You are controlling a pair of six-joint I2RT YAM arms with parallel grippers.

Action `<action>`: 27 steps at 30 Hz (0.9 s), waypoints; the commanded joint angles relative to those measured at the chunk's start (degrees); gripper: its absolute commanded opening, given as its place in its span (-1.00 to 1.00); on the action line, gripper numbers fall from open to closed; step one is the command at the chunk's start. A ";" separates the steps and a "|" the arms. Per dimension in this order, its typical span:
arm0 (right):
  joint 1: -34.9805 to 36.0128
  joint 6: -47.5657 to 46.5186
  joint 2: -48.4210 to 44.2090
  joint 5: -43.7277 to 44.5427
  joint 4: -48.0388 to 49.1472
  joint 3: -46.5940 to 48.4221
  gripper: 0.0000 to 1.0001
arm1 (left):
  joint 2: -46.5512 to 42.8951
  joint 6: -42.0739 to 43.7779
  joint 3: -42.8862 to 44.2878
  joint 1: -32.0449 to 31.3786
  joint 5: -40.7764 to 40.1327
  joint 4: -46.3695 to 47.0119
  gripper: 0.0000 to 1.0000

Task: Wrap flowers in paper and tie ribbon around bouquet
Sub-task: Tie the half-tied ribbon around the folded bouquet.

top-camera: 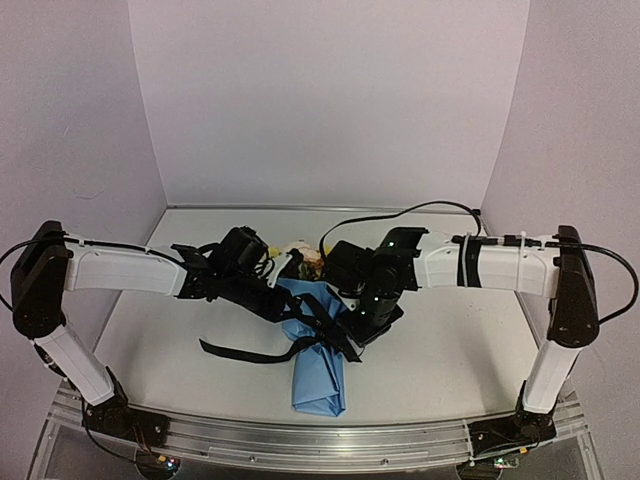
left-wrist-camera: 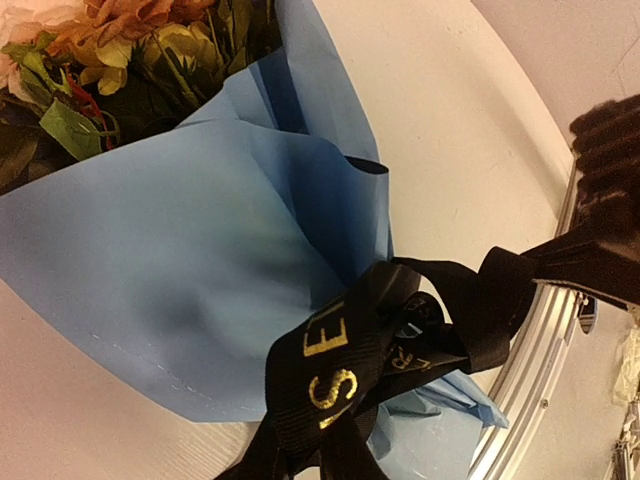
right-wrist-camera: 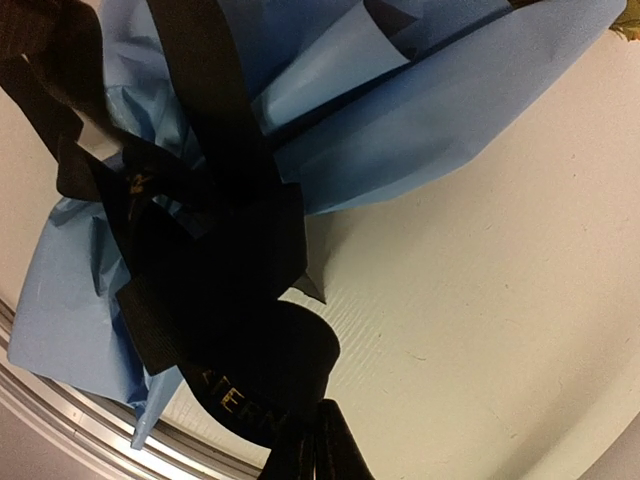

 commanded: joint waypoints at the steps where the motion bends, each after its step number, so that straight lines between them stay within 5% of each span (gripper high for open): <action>1: 0.06 0.17 1.37 -0.17 -2.54 1.08 -1.00 | -0.59 -6.41 0.75 0.32 -1.09 5.73 -0.66; 11: 0.05 0.79 2.44 -0.19 -2.51 1.01 -1.00 | -5.23 -16.49 -1.04 -0.74 -4.53 3.10 0.00; 20: -0.06 1.38 2.63 -0.48 -1.52 0.95 -1.00 | -3.22 -24.11 1.04 -2.88 -14.15 -2.61 -0.01; 27: -0.06 1.41 1.82 -0.48 0.01 -0.70 -1.00 | -1.98 -7.27 9.68 -2.04 -15.90 -6.71 -0.03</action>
